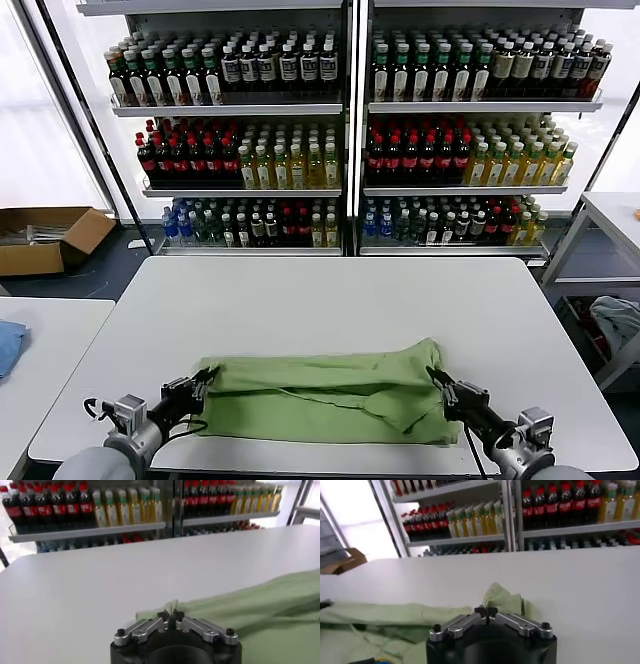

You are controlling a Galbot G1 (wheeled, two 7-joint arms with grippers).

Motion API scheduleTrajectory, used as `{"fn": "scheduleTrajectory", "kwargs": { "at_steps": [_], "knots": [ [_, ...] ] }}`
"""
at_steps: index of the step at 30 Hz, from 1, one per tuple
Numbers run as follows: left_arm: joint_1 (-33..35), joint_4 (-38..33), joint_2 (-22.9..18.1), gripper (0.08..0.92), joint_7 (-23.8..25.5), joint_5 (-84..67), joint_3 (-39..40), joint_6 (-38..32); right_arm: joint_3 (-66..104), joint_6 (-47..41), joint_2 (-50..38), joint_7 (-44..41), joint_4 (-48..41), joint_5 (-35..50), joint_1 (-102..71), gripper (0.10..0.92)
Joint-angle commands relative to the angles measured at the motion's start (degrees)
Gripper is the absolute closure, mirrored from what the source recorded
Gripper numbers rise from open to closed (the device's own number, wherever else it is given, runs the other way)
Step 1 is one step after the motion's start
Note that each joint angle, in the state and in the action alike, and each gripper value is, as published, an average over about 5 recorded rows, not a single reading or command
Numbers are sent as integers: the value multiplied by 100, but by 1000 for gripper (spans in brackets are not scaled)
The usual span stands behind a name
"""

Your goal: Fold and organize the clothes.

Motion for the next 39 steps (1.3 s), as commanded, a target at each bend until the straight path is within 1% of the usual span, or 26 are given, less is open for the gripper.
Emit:
{"fn": "scheduleTrajectory", "kwargs": {
  "at_steps": [1, 5, 8, 14, 18, 21, 23, 28, 31, 33, 37, 39],
  "knots": [
    [523, -267, -110, 734, 25, 433, -293, 79, 549, -2, 3, 20, 200, -274, -622, 785],
    [625, -423, -61, 613, -23, 392, -567, 117, 1026, 197, -87, 3, 27, -218, -513, 664],
    [666, -618, -133, 526, -241, 221, -697, 101, 1384, 569, -56, -39, -119, -202, -407, 577],
    [643, -900, -555, 353, -1028, -234, -428, -6, 1838, 1364, 164, -65, -425, -78, -328, 404],
    [635, -824, -793, 243, -1626, -406, -89, -26, 1900, 1521, 257, -58, -441, 48, -498, 291],
    [576, -717, -923, 190, -2092, -559, 127, 5, 1884, 1577, 314, -56, -443, 47, -610, 226],
    [504, -618, -997, 181, -2336, -619, 251, 18, 1862, 1602, 338, -52, -438, 46, -650, 209],
    [323, -374, -1101, 177, -2728, -618, 468, 59, 1839, 1625, 356, -43, -414, 57, -688, 203],
    [267, -318, -1123, 178, -2876, -600, 550, 80, 1858, 1638, 345, -45, -403, 85, -711, 203],
    [255, -290, -1142, 197, -2928, -537, 594, 82, 1875, 1645, 336, -45, -402, 114, -722, 203],
    [302, -314, -1193, 293, -2985, -388, 691, 85, 1880, 1643, 335, -37, -400, 141, -719, 203],
    [351, -369, -1222, 362, -2995, -314, 748, 83, 1866, 1638, 339, -33, -394, 142, -708, 203]
  ]
}}
